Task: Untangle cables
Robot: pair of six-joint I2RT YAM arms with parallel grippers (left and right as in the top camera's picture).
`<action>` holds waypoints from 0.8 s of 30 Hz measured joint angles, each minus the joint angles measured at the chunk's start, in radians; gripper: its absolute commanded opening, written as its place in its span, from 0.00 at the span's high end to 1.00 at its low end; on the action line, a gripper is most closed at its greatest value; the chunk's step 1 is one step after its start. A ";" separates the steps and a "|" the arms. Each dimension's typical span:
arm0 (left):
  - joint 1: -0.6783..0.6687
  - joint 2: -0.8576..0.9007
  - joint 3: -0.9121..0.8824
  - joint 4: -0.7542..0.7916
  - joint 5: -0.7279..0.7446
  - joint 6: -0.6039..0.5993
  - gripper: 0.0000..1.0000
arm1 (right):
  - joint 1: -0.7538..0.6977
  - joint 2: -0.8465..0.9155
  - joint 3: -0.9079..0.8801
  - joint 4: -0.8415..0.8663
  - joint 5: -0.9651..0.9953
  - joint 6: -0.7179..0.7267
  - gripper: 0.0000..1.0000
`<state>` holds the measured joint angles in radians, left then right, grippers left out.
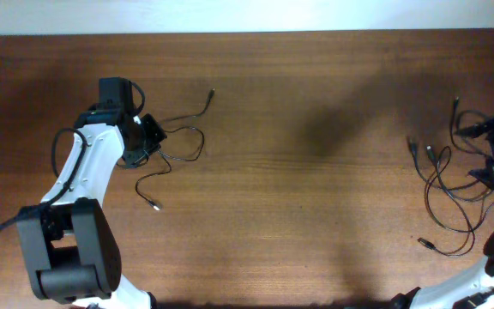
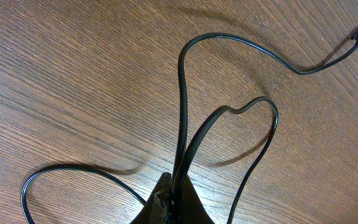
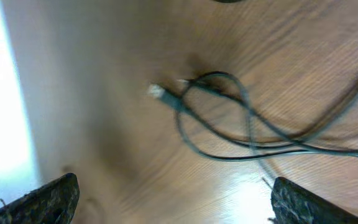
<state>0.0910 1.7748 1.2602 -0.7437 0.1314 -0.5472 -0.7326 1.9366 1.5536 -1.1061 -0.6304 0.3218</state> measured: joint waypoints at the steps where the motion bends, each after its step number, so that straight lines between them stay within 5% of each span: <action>1: 0.000 0.000 0.000 0.000 0.000 0.000 1.00 | -0.008 0.000 0.000 0.009 -0.034 0.000 0.01; 10: 0.000 0.000 0.000 0.003 0.000 0.000 0.99 | 0.054 0.000 0.000 -0.031 0.014 0.000 0.01; 24: -0.025 0.000 0.000 0.011 0.041 -0.003 1.00 | 0.610 0.000 0.000 -0.016 0.178 -0.001 0.01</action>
<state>0.0658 1.7748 1.2602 -0.7326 0.1722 -0.5507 -0.1226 1.9366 1.5532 -1.1221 -0.4522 0.3210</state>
